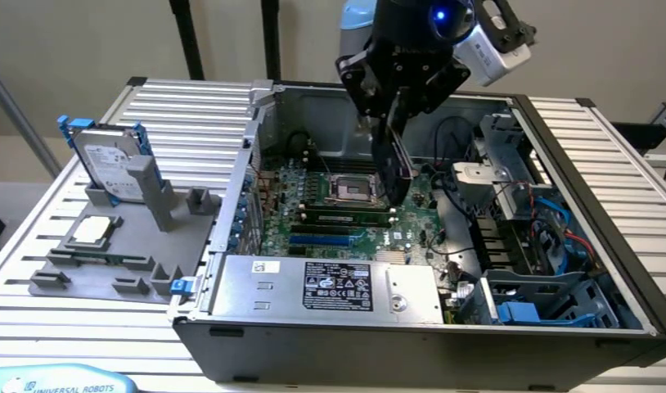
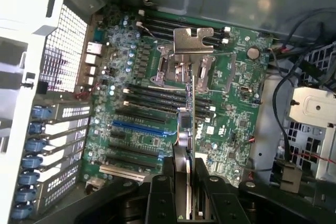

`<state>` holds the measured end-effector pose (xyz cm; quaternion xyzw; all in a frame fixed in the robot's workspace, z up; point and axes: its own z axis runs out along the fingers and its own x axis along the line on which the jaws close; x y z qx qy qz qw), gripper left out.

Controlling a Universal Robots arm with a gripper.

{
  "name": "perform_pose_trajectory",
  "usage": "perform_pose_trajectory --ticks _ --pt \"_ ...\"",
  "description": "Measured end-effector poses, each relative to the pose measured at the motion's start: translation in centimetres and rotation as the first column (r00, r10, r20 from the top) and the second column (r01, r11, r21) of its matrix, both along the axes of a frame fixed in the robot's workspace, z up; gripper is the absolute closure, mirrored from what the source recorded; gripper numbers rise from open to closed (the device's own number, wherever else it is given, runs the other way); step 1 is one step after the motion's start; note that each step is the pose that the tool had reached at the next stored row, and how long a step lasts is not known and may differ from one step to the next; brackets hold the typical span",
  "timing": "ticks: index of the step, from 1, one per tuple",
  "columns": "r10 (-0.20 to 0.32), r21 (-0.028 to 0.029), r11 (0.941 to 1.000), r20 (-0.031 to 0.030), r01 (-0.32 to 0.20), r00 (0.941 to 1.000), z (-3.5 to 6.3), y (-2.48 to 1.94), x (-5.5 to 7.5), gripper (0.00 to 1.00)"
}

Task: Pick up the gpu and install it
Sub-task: 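Insert the gpu into the slot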

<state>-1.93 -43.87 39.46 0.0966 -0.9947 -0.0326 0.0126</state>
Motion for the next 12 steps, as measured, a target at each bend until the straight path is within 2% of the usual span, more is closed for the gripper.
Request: perform_pose_trajectory --ticks 3,6,9,12 --pt "0.056 0.0000 0.9985 0.0000 -0.056 0.9985 -0.15 0.00 0.00 0.73" --pt "0.109 0.0000 0.9941 0.0000 -0.109 0.9941 -0.30 0.00 0.00 0.73" --pt "0.163 0.0000 0.9866 0.0000 -0.163 0.9866 -0.46 0.00 0.00 0.73" --pt "0.217 -0.0001 0.9761 0.0004 -0.217 0.9761 -0.64 0.00 0.00 0.73"
